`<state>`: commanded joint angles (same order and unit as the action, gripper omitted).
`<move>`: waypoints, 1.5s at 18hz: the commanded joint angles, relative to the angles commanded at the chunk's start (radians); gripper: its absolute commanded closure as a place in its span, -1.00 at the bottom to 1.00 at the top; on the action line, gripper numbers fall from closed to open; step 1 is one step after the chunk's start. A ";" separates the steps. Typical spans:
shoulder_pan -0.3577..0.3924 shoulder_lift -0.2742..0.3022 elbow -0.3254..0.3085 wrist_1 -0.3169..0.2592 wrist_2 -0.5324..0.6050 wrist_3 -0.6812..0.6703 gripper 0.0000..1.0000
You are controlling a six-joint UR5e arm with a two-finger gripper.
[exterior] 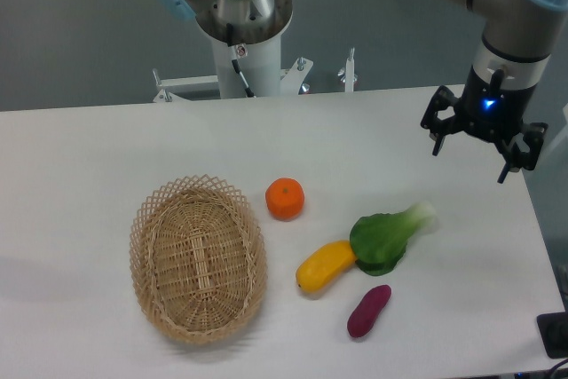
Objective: Pick up the green vegetable from the table
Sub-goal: 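Move the open gripper toward the green bok choy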
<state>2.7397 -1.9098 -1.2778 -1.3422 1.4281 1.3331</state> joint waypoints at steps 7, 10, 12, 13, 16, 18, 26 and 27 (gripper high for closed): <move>-0.014 0.000 -0.014 0.006 -0.002 0.000 -1.00; -0.020 -0.002 -0.021 0.024 0.000 -0.008 -1.00; -0.021 0.000 -0.055 0.052 0.000 -0.006 -1.00; -0.023 0.002 -0.072 0.069 0.000 -0.003 -1.00; -0.054 -0.005 -0.107 0.123 0.000 -0.009 -1.00; -0.069 -0.034 -0.109 0.155 0.002 -0.006 -1.00; -0.061 -0.132 -0.107 0.146 0.149 0.285 -1.00; -0.061 -0.144 -0.109 0.146 0.152 0.300 -1.00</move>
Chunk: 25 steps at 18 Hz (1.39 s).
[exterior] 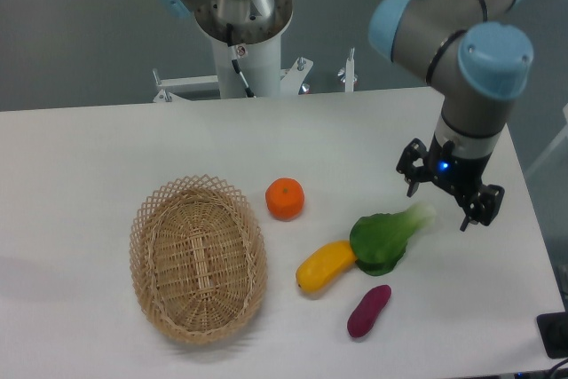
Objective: Pick up the green vegetable from the table
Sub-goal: 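Move the open gripper toward the green bok choy, then lower the gripper onto the leafy stem of the bok choy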
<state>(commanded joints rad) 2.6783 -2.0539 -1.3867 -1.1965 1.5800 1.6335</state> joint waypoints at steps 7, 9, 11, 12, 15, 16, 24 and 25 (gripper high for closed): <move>-0.005 -0.037 -0.093 0.037 0.060 0.097 -1.00; -0.005 -0.034 -0.126 0.078 0.103 0.098 -1.00; -0.006 -0.031 -0.149 0.112 0.126 0.098 -1.00; -0.008 -0.031 -0.150 0.117 0.132 0.095 -1.00; -0.012 -0.031 -0.167 0.135 0.146 0.083 -1.00; -0.012 -0.034 -0.173 0.178 0.147 0.083 -1.00; -0.009 -0.031 -0.285 0.371 0.147 0.080 -1.00; -0.011 -0.031 -0.291 0.373 0.147 0.080 -1.00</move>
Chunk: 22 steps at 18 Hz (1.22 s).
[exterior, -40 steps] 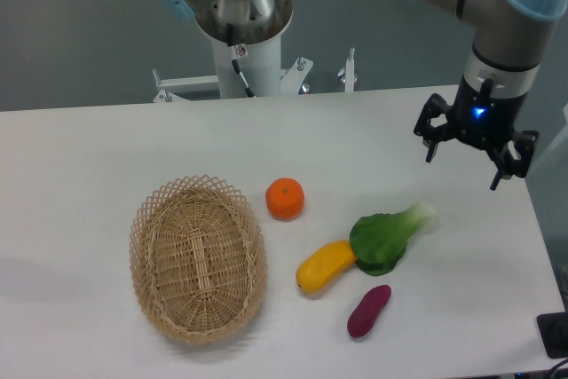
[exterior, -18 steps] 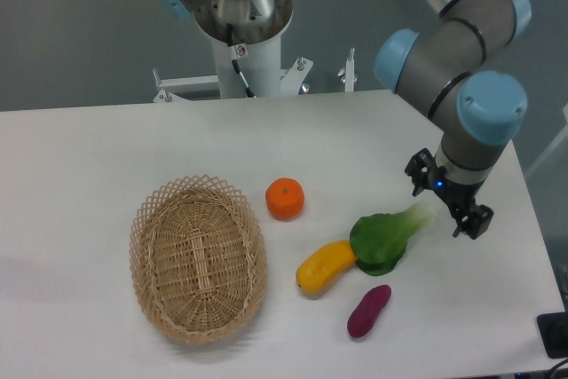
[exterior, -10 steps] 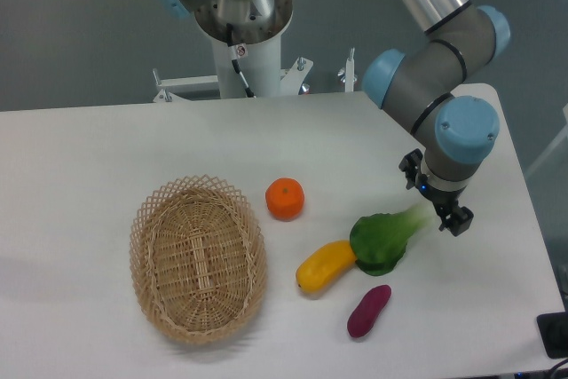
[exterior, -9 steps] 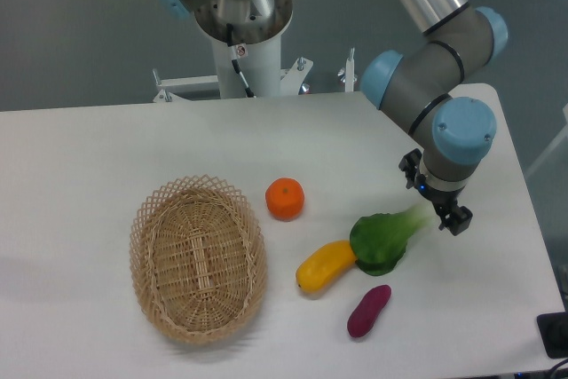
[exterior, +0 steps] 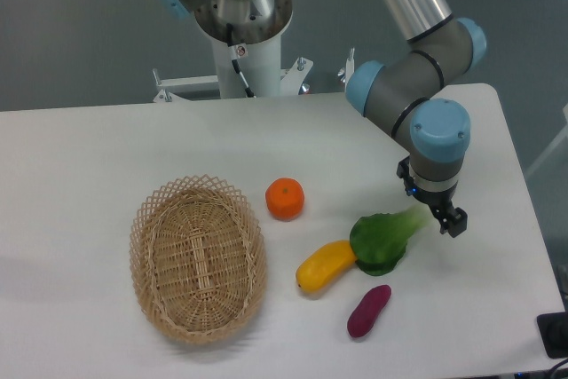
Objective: Pick up the green vegetable from the table
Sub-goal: 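Lower the gripper onto the leafy stem of the bok choy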
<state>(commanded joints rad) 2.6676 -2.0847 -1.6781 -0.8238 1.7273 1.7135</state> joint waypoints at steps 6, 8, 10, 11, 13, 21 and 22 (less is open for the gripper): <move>-0.002 0.000 -0.026 0.023 0.000 -0.002 -1.00; -0.005 0.000 -0.035 0.040 0.002 -0.006 -1.00; -0.003 -0.005 -0.043 0.061 0.002 -0.011 -1.00; -0.005 -0.005 -0.045 0.069 0.002 -0.011 -1.00; -0.005 -0.006 -0.048 0.075 0.002 -0.014 -1.00; -0.015 -0.025 -0.061 0.143 0.002 -0.041 -1.00; -0.015 -0.026 -0.060 0.143 0.002 -0.040 -1.00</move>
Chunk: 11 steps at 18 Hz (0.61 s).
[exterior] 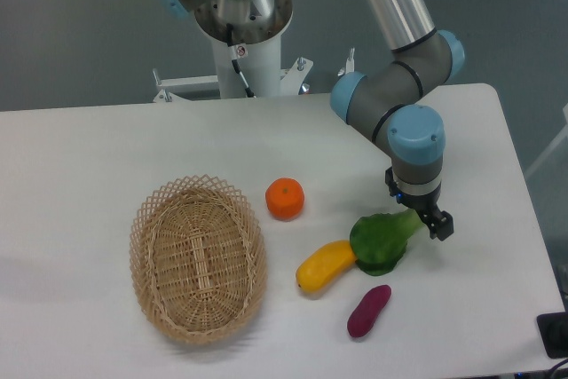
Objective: Pick up the green vegetable from the table
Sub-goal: 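Lower the gripper onto the leafy stem of the bok choy, then close the gripper on the bok choy stem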
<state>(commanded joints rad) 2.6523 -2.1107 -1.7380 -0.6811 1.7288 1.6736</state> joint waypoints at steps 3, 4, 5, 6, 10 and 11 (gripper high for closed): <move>0.002 0.002 0.002 0.000 0.003 0.005 -0.80; 0.002 0.002 0.000 0.000 0.014 0.005 -0.66; 0.002 0.002 0.002 -0.002 0.032 0.012 -0.51; 0.000 0.002 0.002 -0.002 0.055 0.012 -0.39; 0.000 0.003 0.000 -0.002 0.075 0.000 -0.13; -0.002 0.005 0.000 -0.002 0.075 0.000 -0.11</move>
<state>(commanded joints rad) 2.6507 -2.1062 -1.7380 -0.6826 1.8040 1.6736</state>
